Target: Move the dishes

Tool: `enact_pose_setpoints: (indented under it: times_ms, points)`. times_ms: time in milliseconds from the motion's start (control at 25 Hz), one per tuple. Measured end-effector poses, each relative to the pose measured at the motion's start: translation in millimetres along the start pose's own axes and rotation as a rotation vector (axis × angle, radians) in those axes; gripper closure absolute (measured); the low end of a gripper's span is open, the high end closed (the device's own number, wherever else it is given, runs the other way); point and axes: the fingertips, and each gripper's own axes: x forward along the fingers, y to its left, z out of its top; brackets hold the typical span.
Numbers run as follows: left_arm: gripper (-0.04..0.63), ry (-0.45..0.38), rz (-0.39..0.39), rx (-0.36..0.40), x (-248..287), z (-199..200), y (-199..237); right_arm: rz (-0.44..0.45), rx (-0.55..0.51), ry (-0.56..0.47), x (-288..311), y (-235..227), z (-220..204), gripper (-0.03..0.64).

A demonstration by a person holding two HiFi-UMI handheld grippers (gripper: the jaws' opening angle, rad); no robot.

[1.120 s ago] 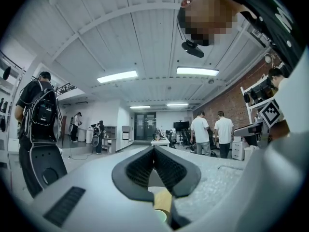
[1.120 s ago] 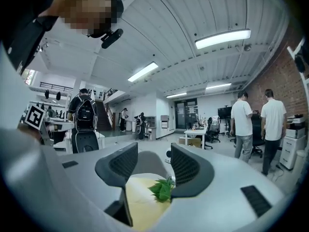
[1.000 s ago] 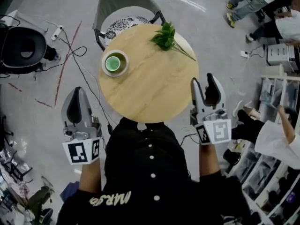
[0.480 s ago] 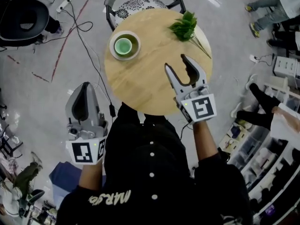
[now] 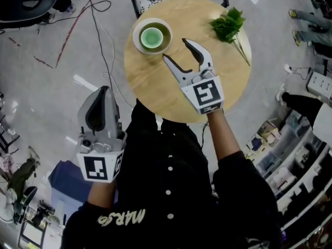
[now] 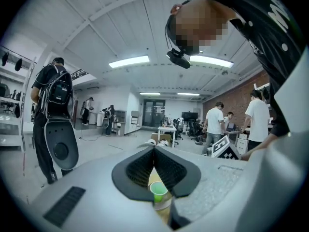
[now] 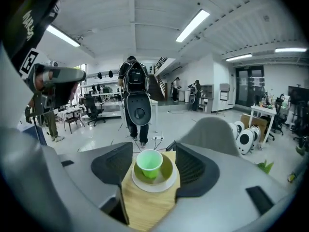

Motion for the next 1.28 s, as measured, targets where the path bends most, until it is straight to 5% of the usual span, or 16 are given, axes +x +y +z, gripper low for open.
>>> enact_pose_setpoints:
  times_ms: [520,1280]
  points:
    - [0.592,0.089,0.030,-0.058,1,-49,23,0.104,-0.123,0.158,103,25,-53,0.227]
    - [0.592,0.130,0.021,-0.068,9,-60,25,0.086,-0.139,0.159,121,20,-58,0.255]
